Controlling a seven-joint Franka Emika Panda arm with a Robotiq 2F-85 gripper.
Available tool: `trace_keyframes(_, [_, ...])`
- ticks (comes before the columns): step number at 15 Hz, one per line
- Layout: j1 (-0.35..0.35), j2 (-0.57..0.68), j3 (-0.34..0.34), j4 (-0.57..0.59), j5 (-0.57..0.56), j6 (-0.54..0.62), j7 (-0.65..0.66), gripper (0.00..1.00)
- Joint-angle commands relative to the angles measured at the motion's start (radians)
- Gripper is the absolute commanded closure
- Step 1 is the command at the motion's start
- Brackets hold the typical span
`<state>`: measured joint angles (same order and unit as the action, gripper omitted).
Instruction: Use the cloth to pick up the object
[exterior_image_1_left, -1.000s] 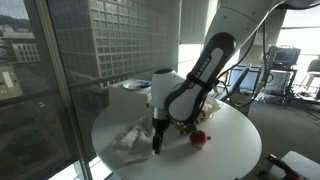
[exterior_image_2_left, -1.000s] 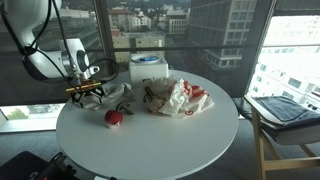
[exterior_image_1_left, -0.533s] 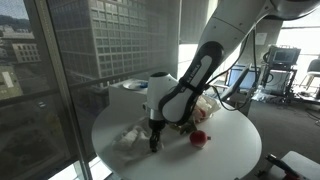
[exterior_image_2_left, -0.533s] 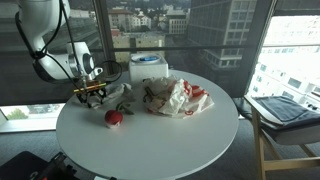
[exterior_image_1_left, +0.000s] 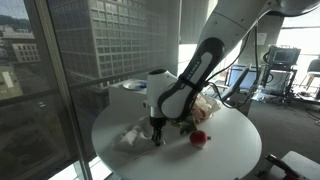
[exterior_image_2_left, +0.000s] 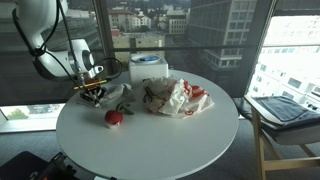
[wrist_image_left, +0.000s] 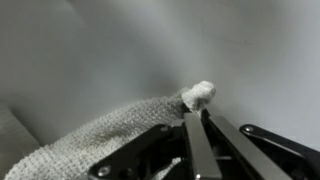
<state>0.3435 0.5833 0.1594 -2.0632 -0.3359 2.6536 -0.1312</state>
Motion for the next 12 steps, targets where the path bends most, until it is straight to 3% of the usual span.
trace_keyframes(1, [0.074,-0.103,-0.083,-0.036,-0.074,-0.091,0.116,0.97])
trace_keyframes(5, [0.119,-0.22,-0.146,-0.045,-0.206,-0.239,0.289,0.97])
trace_keyframes(12, [0.036,-0.455,-0.107,-0.071,-0.259,-0.572,0.539,0.97])
